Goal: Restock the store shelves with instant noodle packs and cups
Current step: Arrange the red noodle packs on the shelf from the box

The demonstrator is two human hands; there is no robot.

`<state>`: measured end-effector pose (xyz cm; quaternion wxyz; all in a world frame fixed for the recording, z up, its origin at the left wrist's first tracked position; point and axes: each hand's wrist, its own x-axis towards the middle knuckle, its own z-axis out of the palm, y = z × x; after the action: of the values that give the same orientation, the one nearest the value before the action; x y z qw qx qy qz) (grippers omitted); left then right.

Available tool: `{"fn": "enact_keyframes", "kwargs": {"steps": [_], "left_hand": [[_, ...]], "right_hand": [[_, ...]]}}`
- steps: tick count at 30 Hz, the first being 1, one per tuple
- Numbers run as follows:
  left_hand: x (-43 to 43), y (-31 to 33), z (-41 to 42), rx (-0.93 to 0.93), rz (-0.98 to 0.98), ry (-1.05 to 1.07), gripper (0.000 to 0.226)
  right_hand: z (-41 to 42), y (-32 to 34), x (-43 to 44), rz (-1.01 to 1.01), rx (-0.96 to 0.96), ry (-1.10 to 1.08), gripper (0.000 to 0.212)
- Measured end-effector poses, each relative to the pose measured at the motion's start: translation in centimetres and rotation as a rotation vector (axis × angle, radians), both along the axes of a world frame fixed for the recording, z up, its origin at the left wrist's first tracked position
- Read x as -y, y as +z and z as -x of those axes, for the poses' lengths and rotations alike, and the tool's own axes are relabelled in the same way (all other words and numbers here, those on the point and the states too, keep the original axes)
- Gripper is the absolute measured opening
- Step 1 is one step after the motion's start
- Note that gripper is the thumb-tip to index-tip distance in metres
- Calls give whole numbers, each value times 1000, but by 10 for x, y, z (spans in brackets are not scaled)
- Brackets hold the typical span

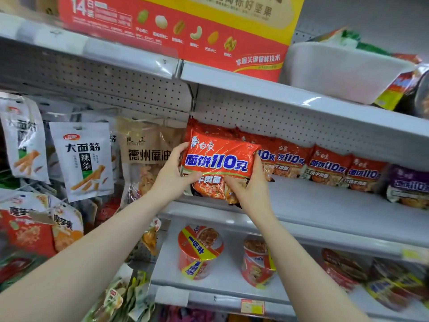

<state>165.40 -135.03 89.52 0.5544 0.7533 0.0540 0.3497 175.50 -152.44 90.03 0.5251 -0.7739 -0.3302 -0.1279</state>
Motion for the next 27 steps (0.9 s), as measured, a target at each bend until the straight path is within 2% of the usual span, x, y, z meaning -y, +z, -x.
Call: {"fn": "enact_keyframes", "kwargs": {"steps": [6, 10, 13, 16, 18, 21, 27], "left_hand": [[-9, -4, -20, -117, -258, 208, 77], [-13, -9, -26, -225, -456, 359, 77], [-14, -11, -23, -197, -639, 406, 81], [-16, -14, -19, -198, -856, 336, 78], [-18, -18, -19, -223, -947, 276, 73], [-22, -23, -23, -228, -997, 238, 69], [-23, -22, -31, -194, -964, 259, 67]], "right_hand": [[-17, -3, -21, 141, -16, -60, 87], [-24, -11, -29, 280, 83, -162, 82], [-25, -15, -29, 301, 250, -228, 77], [-19, -22, -25, 325, 486, -224, 68], [-15, -30, -27, 366, 546, -183, 63], [-14, -37, -31, 429, 532, -161, 64], [-22, -30, -37, 479, 451, -129, 68]]}}
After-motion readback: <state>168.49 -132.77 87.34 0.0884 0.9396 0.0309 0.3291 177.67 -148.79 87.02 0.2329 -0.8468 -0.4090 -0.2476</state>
